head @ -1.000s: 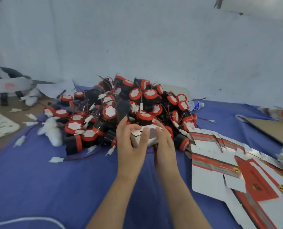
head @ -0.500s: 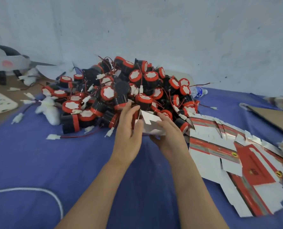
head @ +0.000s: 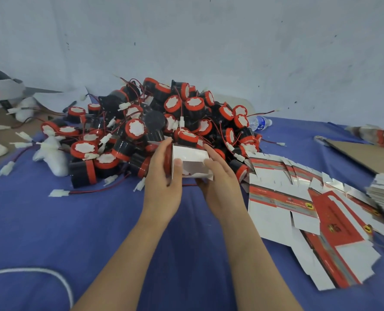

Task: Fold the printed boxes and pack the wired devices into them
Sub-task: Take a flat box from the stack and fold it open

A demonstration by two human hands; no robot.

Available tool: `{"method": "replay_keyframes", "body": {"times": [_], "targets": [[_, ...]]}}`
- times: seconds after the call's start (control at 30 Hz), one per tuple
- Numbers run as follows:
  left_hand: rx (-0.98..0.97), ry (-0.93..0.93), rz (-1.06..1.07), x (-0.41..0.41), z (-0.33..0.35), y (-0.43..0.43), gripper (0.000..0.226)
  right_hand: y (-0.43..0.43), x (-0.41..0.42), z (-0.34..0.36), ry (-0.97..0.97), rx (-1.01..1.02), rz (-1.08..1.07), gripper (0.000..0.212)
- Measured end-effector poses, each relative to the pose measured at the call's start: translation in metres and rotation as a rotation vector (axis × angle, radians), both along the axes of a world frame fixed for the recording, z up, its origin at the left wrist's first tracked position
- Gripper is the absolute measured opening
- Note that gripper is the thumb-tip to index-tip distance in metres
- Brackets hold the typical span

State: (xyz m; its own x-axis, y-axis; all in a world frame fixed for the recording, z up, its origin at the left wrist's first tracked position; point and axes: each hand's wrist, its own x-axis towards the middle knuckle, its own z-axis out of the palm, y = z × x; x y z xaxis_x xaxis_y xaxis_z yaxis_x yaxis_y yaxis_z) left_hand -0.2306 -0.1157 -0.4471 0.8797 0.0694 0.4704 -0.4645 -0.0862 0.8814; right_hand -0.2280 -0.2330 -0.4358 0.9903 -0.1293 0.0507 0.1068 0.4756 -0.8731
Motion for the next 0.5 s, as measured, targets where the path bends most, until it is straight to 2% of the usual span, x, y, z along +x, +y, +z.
{"method": "replay_keyframes", "body": {"times": [0.1,0.2,0.3,0.37,0.5], "targets": [[0.079,-0.048,0.012,0.0,0.0,-0.001,0.041,-0.001,0.0,0.0,-0.015,-0.106,-0.027,0.035],[0.098,-0.074,0.019,-0.001,0.001,0.0,0.04,-0.004,-0.002,0.001,-0.054,-0.2,-0.003,0.027],[0.0,-0.042,0.039,0.0,0.003,0.004,0.037,-0.006,-0.005,0.002,-0.105,-0.25,0.146,0.021],[-0.063,-0.012,0.041,0.002,0.004,0.007,0.036,-0.007,-0.007,0.002,-0.166,-0.354,0.165,0.023],[-0.249,0.07,-0.011,0.005,0.004,0.009,0.036,-0.013,-0.006,0.006,-0.18,-0.331,-0.035,0.024]]}}
